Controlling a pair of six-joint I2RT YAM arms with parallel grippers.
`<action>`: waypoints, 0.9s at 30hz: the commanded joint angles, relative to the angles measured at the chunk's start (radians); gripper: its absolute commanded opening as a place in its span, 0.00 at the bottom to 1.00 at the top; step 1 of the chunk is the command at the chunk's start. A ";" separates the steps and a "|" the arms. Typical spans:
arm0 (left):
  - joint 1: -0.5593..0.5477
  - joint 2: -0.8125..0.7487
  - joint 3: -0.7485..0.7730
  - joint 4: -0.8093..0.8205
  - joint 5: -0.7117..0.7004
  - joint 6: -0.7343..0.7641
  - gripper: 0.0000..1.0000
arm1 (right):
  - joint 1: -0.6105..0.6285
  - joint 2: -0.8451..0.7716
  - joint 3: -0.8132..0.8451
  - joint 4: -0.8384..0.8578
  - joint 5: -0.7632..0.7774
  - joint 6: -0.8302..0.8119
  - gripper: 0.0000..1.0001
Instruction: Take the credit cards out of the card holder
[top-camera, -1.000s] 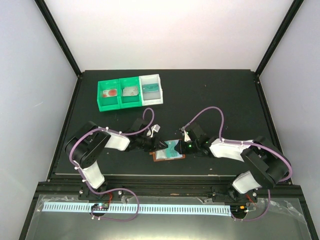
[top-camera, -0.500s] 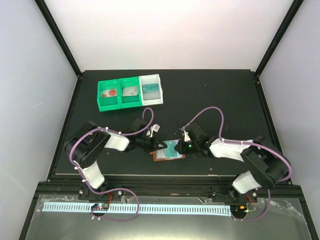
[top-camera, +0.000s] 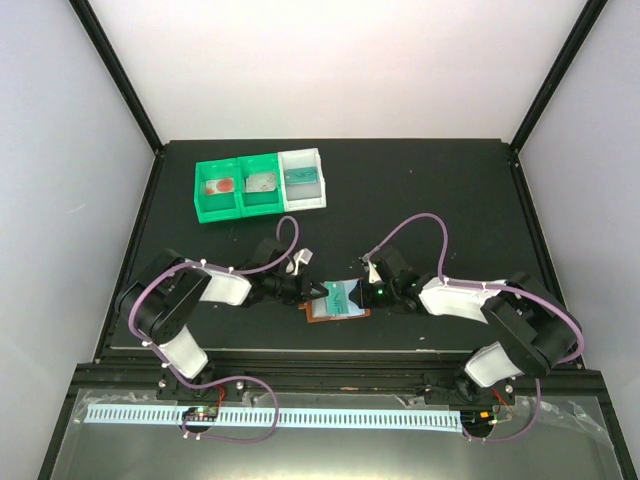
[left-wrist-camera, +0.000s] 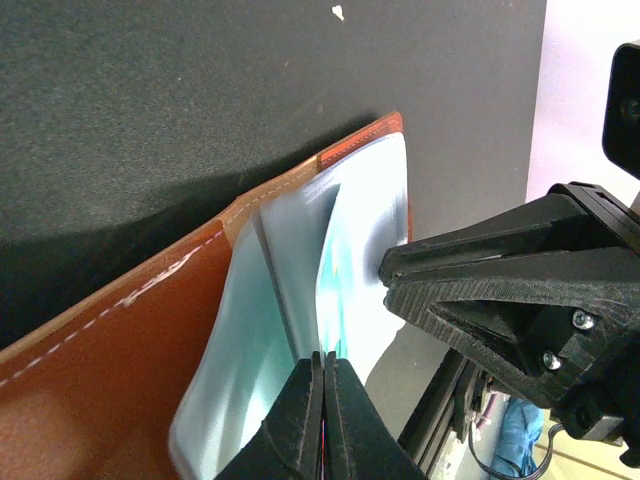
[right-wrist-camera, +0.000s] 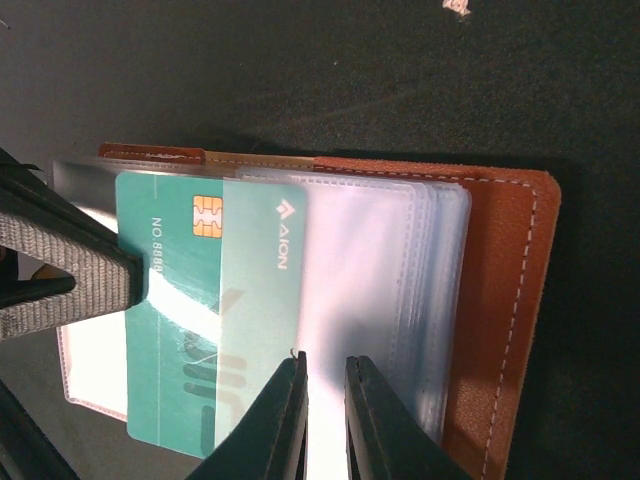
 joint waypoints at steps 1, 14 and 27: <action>0.015 -0.049 -0.019 -0.039 -0.022 0.032 0.02 | -0.006 0.001 -0.017 -0.020 0.049 0.006 0.12; 0.040 -0.167 -0.046 -0.111 -0.079 0.046 0.02 | -0.005 -0.065 -0.023 -0.001 0.039 0.023 0.12; 0.045 -0.405 -0.048 -0.162 -0.135 0.038 0.02 | -0.005 -0.177 -0.050 0.138 -0.087 0.084 0.21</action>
